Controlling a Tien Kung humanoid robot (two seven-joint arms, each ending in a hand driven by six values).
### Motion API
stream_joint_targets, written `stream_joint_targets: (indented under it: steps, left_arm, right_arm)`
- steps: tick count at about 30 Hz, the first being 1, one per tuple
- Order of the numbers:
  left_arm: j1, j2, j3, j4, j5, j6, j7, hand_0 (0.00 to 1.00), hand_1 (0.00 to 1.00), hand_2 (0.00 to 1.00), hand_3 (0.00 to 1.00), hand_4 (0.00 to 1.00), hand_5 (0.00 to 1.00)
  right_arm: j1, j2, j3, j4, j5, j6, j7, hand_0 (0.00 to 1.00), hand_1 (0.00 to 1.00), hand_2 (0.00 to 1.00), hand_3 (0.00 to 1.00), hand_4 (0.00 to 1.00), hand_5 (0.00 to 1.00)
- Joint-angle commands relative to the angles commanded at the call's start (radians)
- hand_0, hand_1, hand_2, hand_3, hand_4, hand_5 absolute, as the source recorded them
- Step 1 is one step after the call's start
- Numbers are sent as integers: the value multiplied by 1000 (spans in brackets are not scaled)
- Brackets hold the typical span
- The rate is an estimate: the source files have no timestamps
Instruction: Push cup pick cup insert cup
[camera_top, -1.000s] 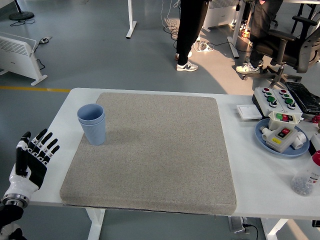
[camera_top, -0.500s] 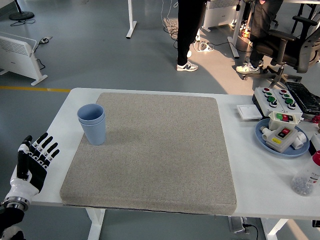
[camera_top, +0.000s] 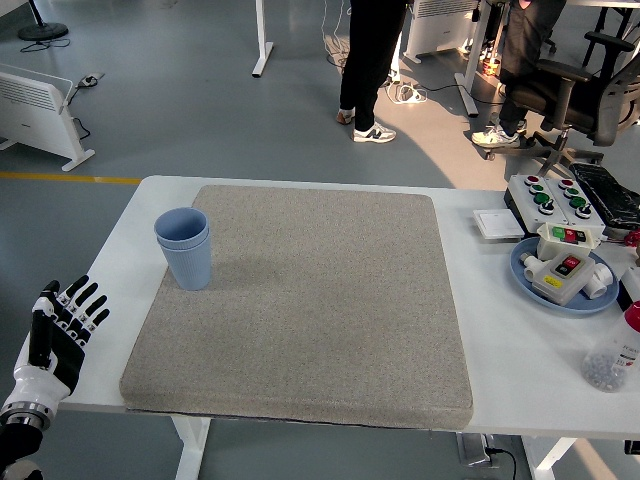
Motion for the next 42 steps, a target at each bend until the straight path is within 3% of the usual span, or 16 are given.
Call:
stream_joint_targets:
  steps: [42]
  left_arm:
    - [-40, 3, 1, -8, -18, 8, 6, 840, 857, 870, 818, 580, 998]
  right_arm:
    - [39, -12, -49, -1, 80, -15, 16, 523, 544, 618, 562, 112, 447]
